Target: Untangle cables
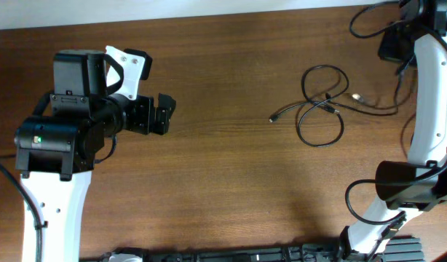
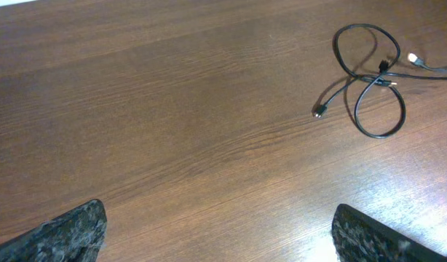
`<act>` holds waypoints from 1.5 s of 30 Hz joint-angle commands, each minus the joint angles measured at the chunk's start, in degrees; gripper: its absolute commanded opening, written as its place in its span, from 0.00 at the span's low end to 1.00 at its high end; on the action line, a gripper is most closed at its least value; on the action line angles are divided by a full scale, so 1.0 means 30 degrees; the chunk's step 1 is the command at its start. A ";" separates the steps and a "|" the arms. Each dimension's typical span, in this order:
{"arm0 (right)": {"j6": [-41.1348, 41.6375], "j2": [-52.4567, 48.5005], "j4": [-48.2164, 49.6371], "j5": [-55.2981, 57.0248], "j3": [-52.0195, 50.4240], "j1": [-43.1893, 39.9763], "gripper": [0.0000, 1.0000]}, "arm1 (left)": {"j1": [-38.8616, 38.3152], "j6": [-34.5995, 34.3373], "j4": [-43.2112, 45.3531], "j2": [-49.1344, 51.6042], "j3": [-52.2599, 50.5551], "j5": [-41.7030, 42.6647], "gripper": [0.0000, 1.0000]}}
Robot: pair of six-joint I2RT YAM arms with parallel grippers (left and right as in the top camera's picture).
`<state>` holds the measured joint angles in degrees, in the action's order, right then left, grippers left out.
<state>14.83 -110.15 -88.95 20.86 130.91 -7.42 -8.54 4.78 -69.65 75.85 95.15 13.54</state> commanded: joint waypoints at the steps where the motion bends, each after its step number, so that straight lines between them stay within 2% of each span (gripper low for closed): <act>1: 0.0102 -0.0015 0.0678 -0.1727 -0.0073 0.0131 0.04 | 0.0066 0.0240 0.0029 -0.0080 0.0102 0.0204 0.99; 10: -0.0364 -0.0022 -0.0160 0.1843 -0.0073 0.0124 0.04 | 0.0066 0.0240 0.0029 -0.0080 0.0102 0.0204 0.99; 16: -0.0182 -0.0015 -0.1596 0.8102 -0.0066 0.0051 0.04 | 0.0066 0.0233 0.0029 -0.0080 0.0102 0.0204 0.99; 20: 0.1231 -0.0015 -0.1996 1.0528 -0.0066 -0.0393 0.04 | 0.0066 0.0233 0.0029 -0.0080 0.0102 0.0204 0.99; 25: 0.1872 -0.0015 -0.2004 1.0601 -0.0044 -0.0663 0.04 | 0.0066 0.0233 0.0029 -0.0080 0.0102 0.0204 0.99; 31: 0.1872 0.0138 -0.1945 1.2786 -0.0029 -0.1202 0.04 | 0.0066 0.0233 0.0029 -0.0080 0.0102 0.0204 0.99; 38: 0.1923 0.0284 -0.1792 1.2779 -0.0029 -0.1311 0.04 | 0.0066 0.0233 0.0029 -0.0080 0.0102 0.0204 0.99; 41: 0.3257 0.0313 -0.1093 1.2779 -0.0029 -0.1311 0.04 | 0.0066 0.0233 0.0029 -0.0080 0.0102 0.0204 0.99; 45: 0.3373 0.0313 0.1421 1.2692 -0.0029 -0.1304 0.04 | 0.0066 0.0233 0.0029 -0.0080 0.0102 0.0204 0.99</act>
<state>22.74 -110.15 -87.99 57.04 130.91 -11.11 -8.54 4.78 -69.65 75.85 95.15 13.54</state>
